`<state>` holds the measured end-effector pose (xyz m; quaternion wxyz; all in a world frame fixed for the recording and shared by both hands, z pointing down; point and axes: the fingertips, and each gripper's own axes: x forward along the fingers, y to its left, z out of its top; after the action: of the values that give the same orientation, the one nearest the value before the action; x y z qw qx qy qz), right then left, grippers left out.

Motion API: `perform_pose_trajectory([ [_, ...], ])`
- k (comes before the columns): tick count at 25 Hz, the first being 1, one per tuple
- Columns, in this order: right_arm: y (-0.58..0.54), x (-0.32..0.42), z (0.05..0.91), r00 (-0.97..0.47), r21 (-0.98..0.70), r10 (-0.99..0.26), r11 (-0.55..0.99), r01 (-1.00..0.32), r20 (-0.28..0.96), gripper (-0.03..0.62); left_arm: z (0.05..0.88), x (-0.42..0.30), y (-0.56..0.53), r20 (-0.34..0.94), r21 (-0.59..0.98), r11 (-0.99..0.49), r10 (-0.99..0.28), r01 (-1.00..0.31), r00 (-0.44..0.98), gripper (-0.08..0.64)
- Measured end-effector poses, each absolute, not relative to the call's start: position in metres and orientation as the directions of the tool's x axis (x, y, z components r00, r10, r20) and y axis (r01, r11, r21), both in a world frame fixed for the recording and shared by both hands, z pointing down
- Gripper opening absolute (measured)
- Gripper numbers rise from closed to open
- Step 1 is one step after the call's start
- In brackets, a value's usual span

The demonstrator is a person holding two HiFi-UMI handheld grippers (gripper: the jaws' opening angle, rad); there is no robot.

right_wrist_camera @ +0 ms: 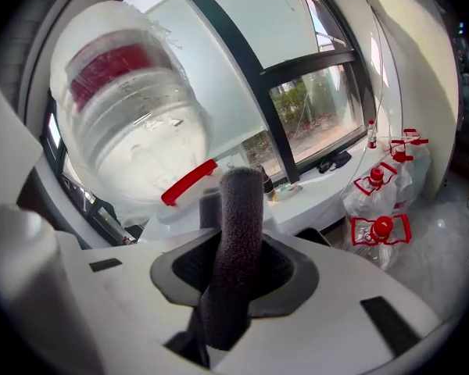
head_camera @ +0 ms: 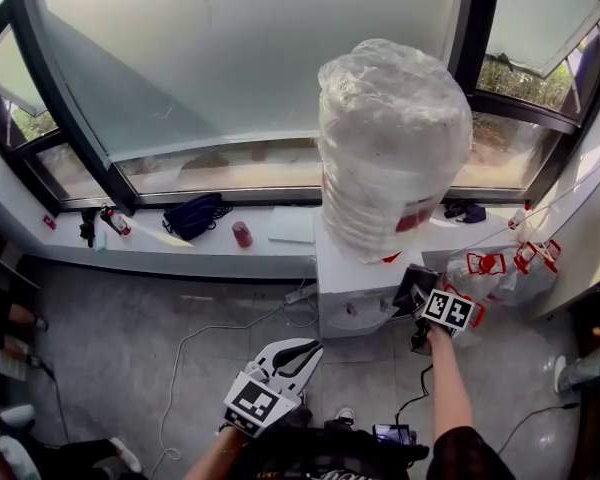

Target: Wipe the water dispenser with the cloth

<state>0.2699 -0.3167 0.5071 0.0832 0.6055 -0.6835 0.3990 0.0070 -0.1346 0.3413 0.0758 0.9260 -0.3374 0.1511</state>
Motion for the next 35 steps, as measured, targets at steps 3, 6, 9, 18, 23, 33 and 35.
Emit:
perform_pose_trajectory([
  [3, -0.318, 0.296, 0.511, -0.235, -0.404, -0.753, -0.045, -0.914, 0.615, 0.115, 0.341, 0.015, -0.129, 0.339, 0.033, -0.744, -0.620, -0.668, 0.708, 0.025],
  [6, -0.318, 0.319, 0.513, -0.212, -0.334, -0.737, -0.020, -0.942, 0.642, 0.115, 0.341, 0.023, -0.123, 0.342, 0.033, -0.720, -0.643, -0.693, 0.685, 0.025],
  [9, -0.316, 0.331, 0.510, -0.213, -0.279, -0.729, 0.032, -0.960, 0.651, 0.114, 0.340, 0.029, -0.117, 0.339, 0.032, -0.696, -0.667, -0.717, 0.663, 0.025],
  [18, -0.272, 0.273, 0.500, -0.409, -0.256, -0.687, 0.319, -0.912, 0.601, 0.114, 0.352, 0.040, -0.099, 0.327, 0.010, -0.650, -0.716, -0.760, 0.616, 0.025],
  [23, -0.250, 0.200, 0.516, -0.551, -0.260, -0.601, 0.505, -0.823, 0.579, 0.114, 0.371, 0.038, -0.090, 0.322, -0.009, -0.632, -0.736, -0.775, 0.596, 0.025],
  [33, -0.234, 0.065, 0.549, -0.686, -0.191, -0.468, 0.731, -0.655, 0.558, 0.114, 0.412, 0.008, -0.086, 0.328, -0.005, -0.589, -0.764, -0.808, 0.555, 0.025],
  [35, -0.238, 0.052, 0.556, -0.674, -0.138, -0.473, 0.752, -0.644, 0.568, 0.114, 0.420, 0.006, -0.086, 0.331, -0.005, -0.583, -0.768, -0.812, 0.549, 0.025],
])
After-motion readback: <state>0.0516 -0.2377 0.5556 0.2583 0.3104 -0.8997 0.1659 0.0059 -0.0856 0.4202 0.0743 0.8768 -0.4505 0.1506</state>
